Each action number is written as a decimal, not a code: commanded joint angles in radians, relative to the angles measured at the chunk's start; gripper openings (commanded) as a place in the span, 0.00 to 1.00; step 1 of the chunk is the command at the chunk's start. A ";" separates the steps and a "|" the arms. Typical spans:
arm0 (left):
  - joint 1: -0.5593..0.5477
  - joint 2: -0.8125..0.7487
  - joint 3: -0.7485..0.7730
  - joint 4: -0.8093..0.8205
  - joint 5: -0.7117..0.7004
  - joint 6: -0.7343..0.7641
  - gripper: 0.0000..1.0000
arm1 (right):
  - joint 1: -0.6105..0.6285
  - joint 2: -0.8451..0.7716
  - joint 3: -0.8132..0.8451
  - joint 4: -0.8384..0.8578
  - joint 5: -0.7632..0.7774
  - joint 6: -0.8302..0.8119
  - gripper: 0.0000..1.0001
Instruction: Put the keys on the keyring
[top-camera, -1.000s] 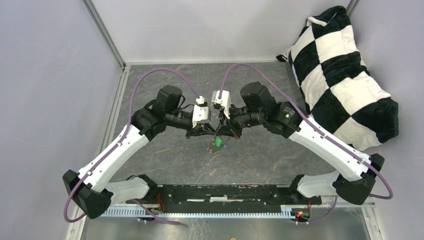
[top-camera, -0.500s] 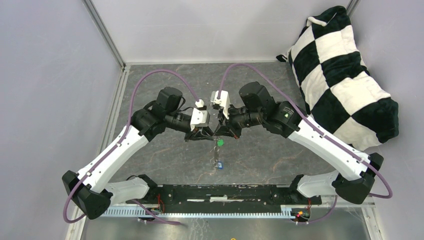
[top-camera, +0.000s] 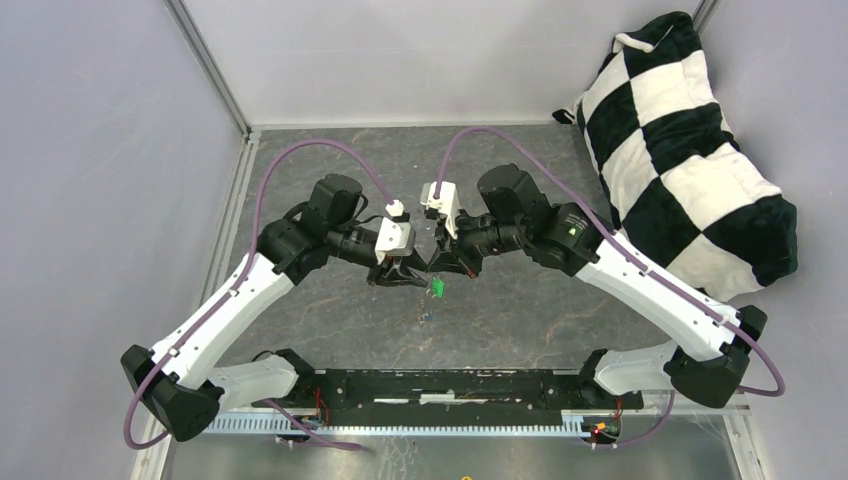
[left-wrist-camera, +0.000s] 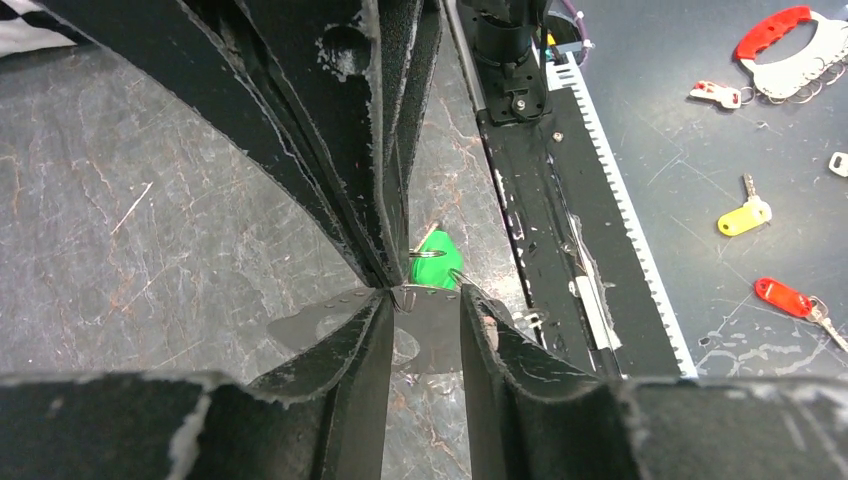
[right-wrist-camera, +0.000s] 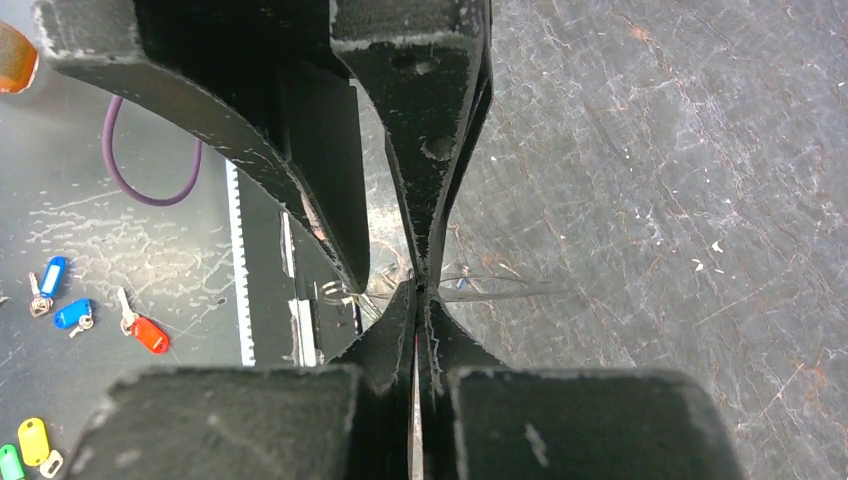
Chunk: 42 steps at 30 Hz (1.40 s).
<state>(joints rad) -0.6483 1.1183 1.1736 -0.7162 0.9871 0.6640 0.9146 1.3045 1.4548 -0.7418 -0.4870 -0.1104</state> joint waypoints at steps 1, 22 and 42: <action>-0.005 -0.020 0.033 -0.001 0.031 0.022 0.37 | 0.003 -0.012 0.026 0.065 0.001 -0.002 0.00; -0.008 -0.016 0.017 0.104 -0.005 -0.098 0.02 | -0.020 -0.145 -0.105 0.305 -0.027 0.159 0.28; -0.004 -0.198 -0.219 0.846 -0.094 -0.736 0.02 | -0.156 -0.464 -0.572 0.837 -0.137 0.592 0.66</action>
<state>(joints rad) -0.6521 0.9455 0.9401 0.0597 0.8890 -0.0349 0.7631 0.8406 0.8585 -0.0517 -0.5774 0.4442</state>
